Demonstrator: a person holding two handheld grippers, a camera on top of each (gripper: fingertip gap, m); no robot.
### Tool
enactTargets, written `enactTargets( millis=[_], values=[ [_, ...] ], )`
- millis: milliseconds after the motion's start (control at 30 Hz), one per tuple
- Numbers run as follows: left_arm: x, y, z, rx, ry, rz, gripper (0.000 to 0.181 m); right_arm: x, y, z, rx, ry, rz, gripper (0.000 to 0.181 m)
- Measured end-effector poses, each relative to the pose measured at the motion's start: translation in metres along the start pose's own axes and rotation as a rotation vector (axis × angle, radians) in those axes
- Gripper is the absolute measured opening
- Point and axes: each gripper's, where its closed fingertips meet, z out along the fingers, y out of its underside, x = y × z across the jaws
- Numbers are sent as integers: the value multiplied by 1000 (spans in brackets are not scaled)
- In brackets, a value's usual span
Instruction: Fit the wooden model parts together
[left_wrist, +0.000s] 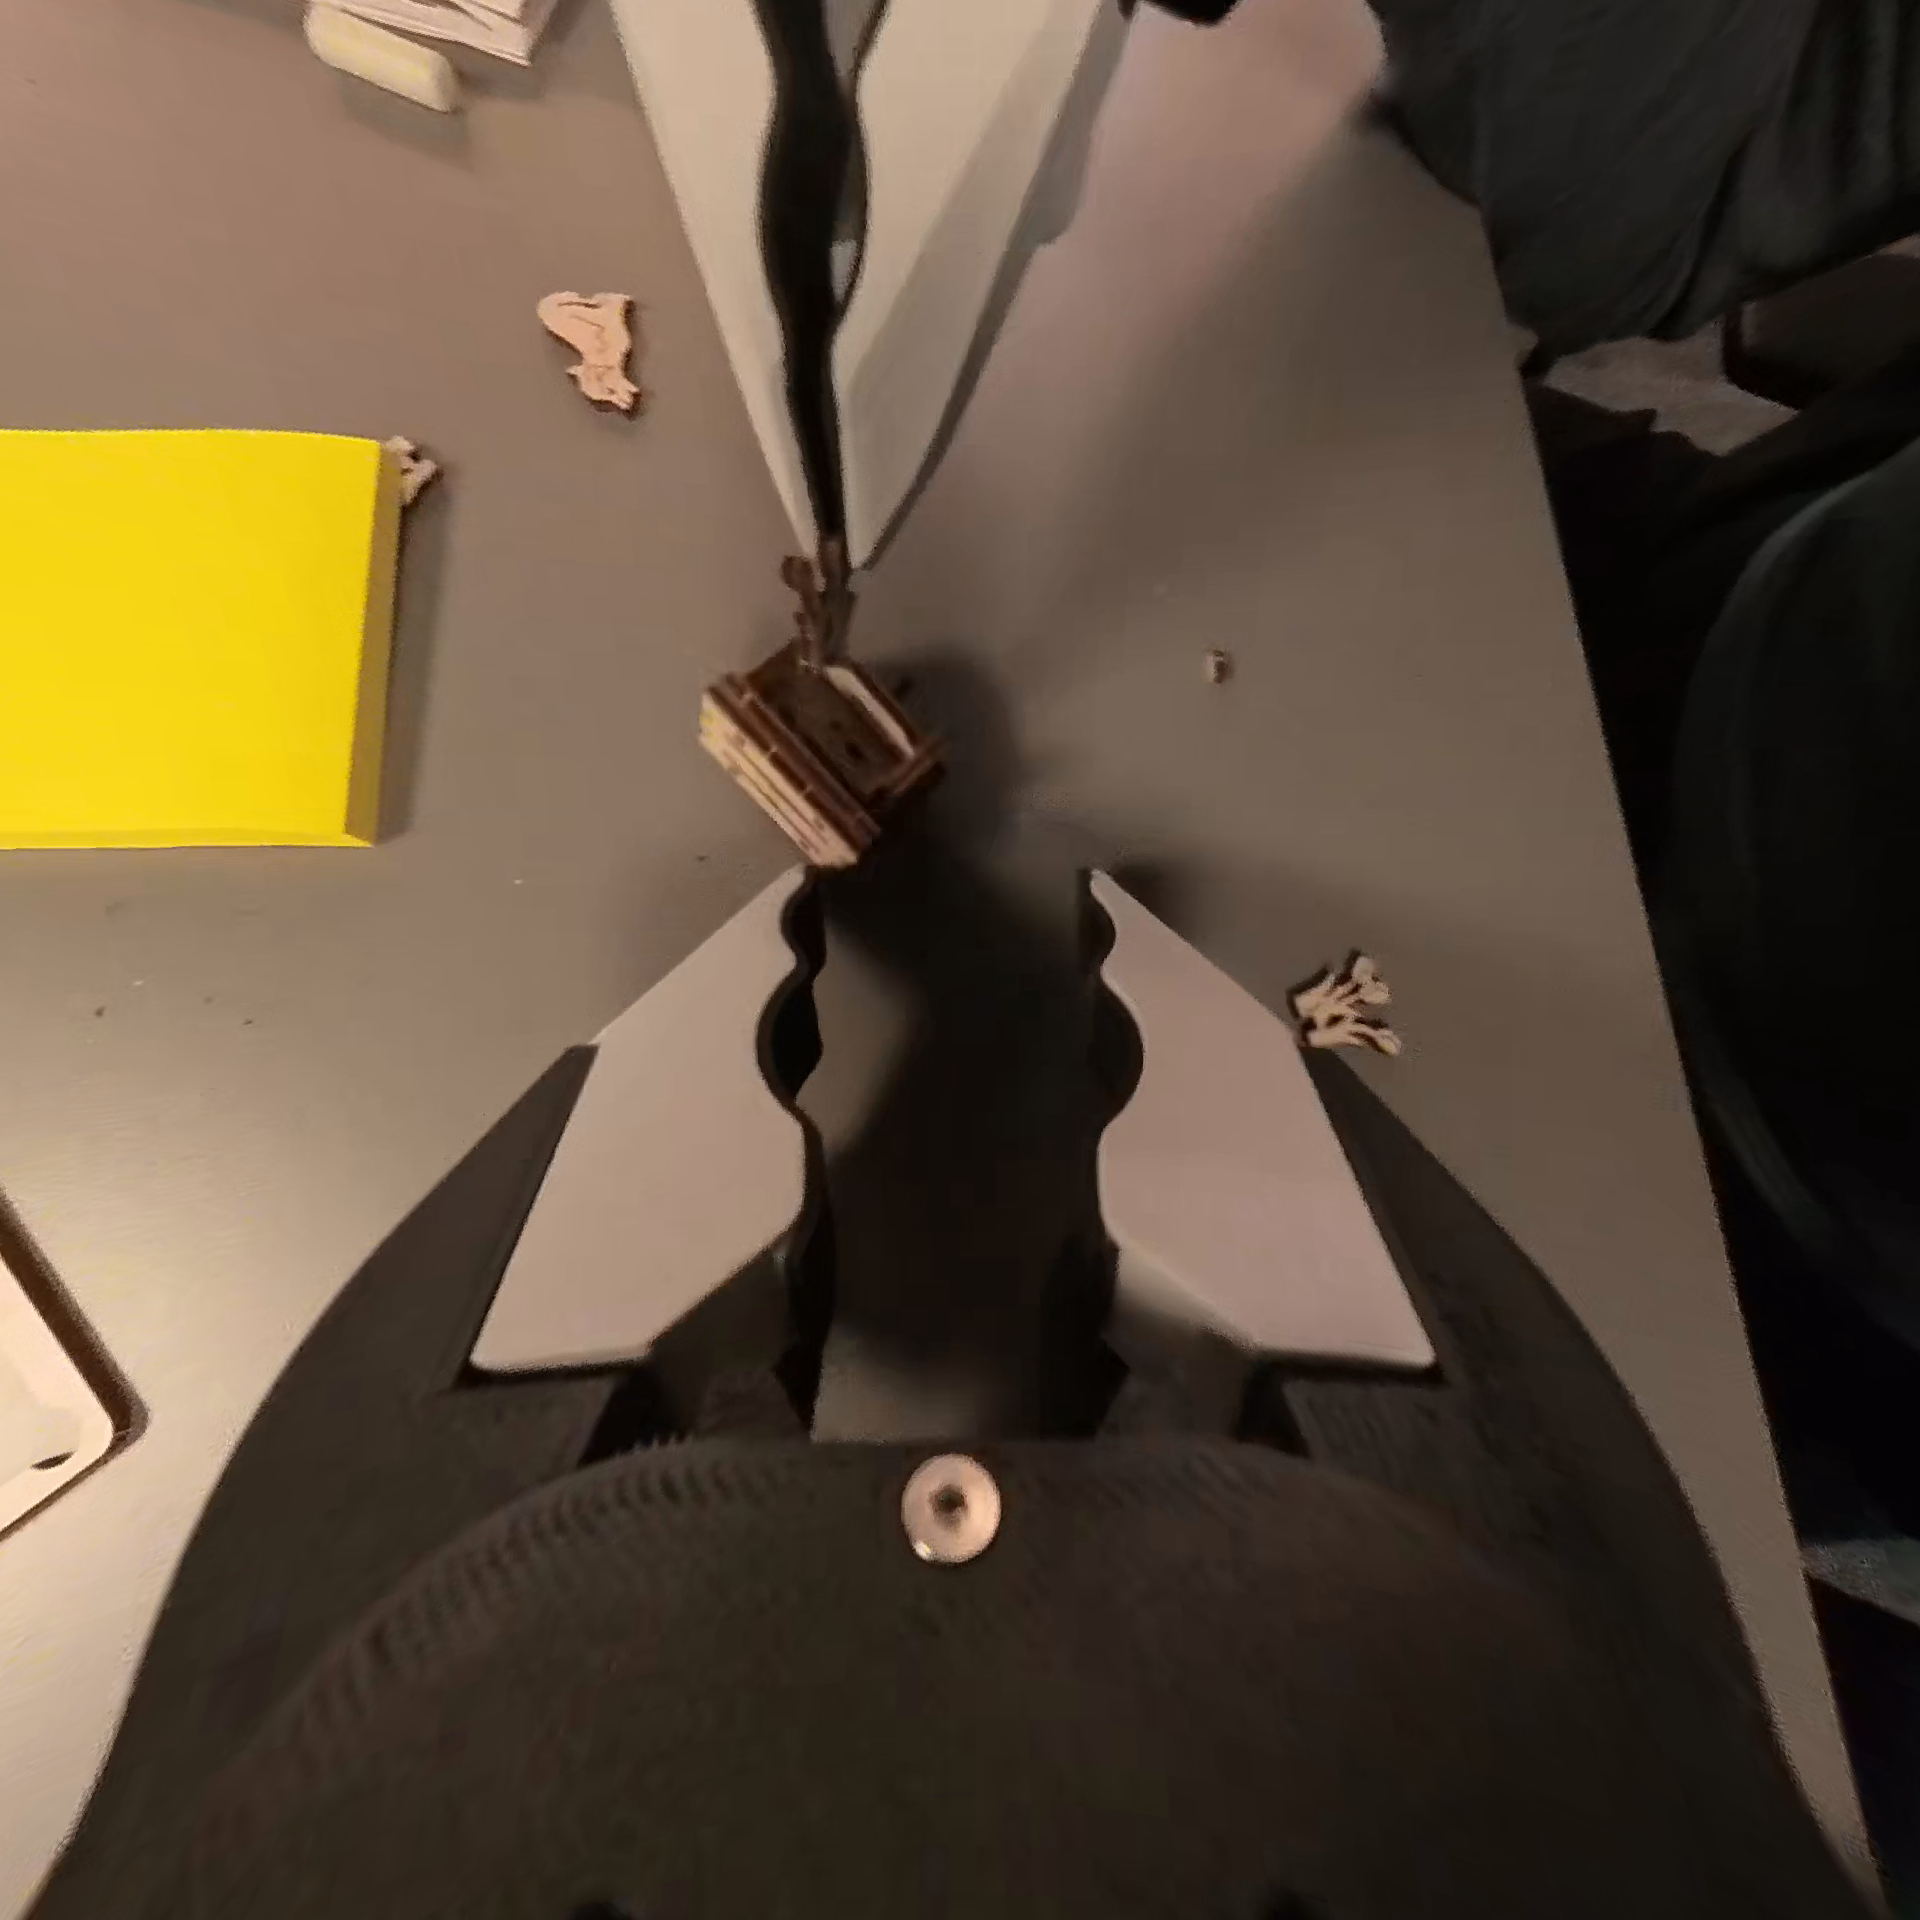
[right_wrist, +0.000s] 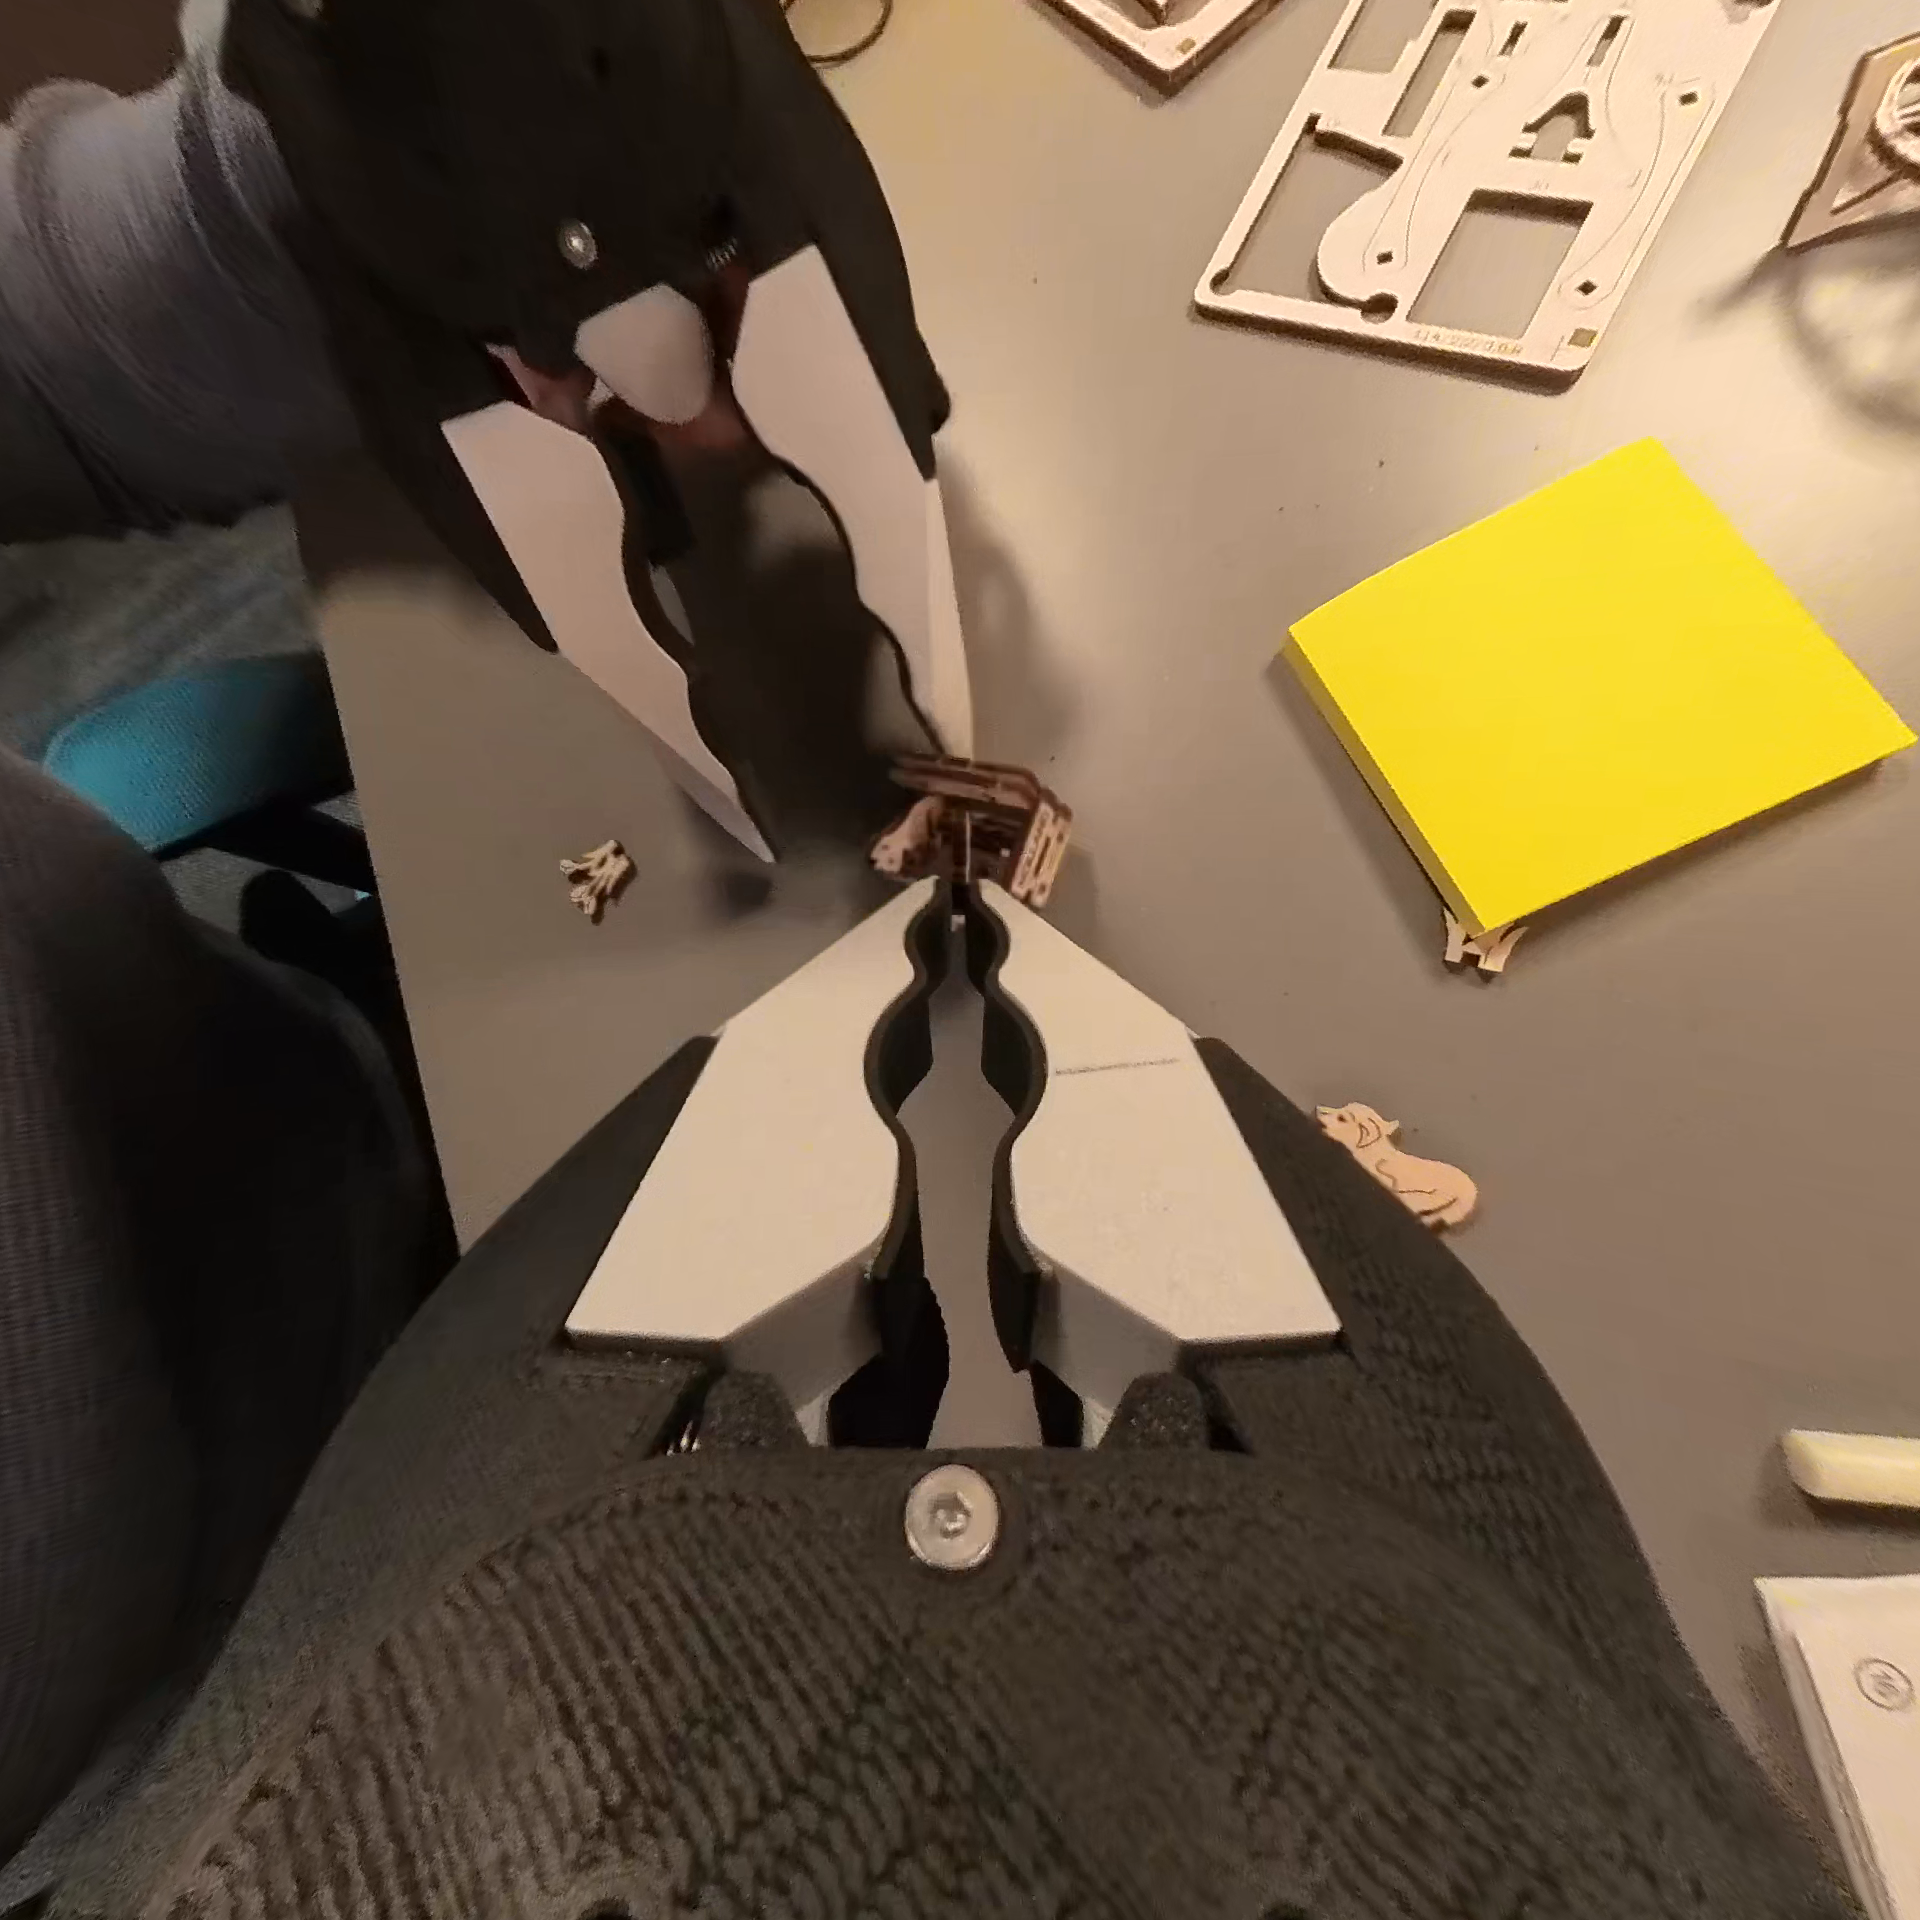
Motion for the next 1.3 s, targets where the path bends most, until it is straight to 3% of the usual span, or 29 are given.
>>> enactTargets(
  millis=[67,200,300,467,767,1300],
  values=[
    [-1,4,-4,-27,9,19,43,0,0,-1,2,0,-27,0],
    [-20,-8,-5,61,-39,24,74,2,-2,-5,21,-1,-92,0],
    [-23,-12,4,69,-54,137,80,1,-2,-6,26,-9,-171,0],
    [-24,-16,10,73,-46,291,65,-1,1,-1,6,-20,-214,0],
    [-24,-15,10,84,-38,301,39,-4,6,10,-76,-21,-223,0],
    [-25,-17,12,59,-58,164,38,-1,8,12,-272,106,-244,0]
  ],
)
